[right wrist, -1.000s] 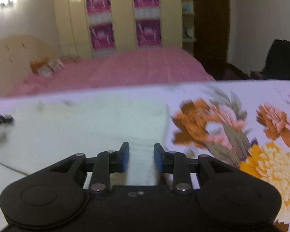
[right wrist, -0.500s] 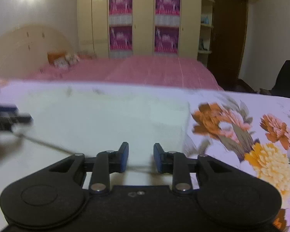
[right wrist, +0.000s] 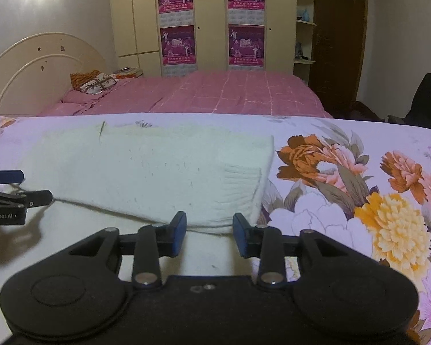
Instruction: Fold small clothes
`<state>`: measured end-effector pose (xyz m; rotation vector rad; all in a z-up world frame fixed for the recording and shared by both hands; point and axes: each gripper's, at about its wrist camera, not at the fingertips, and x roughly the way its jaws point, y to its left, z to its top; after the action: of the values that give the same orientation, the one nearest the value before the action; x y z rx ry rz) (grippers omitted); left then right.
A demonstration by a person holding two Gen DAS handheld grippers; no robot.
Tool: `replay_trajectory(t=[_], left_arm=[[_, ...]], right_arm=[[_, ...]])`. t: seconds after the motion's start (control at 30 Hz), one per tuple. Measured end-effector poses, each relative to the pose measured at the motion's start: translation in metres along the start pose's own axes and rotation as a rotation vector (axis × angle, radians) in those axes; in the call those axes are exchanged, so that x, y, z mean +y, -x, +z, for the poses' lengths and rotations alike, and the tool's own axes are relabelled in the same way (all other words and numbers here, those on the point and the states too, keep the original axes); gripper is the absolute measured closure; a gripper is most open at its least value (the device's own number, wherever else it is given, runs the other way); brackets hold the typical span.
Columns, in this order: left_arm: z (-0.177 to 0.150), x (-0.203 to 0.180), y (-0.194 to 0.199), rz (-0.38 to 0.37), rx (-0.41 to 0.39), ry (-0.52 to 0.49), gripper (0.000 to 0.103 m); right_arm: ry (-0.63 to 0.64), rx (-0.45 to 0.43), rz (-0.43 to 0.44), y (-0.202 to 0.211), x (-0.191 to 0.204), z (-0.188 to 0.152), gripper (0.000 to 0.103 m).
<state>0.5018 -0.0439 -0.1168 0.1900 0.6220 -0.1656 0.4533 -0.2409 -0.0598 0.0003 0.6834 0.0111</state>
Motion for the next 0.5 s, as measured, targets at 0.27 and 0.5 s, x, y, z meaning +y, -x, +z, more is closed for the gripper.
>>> replay_trajectory(t=[0.27,0.5], left_arm=[[0.004,-0.010,0.003,0.039,-0.003,0.011,0.022],[0.032,0.013,-0.019,0.095,-0.060,0.010,0.022]], right_arm=[[0.015,-0.011,0.039,0.004,-0.012,-0.001,0.068],[0.027,-0.066,0.044,-0.007,-0.023,0.017,0.068]])
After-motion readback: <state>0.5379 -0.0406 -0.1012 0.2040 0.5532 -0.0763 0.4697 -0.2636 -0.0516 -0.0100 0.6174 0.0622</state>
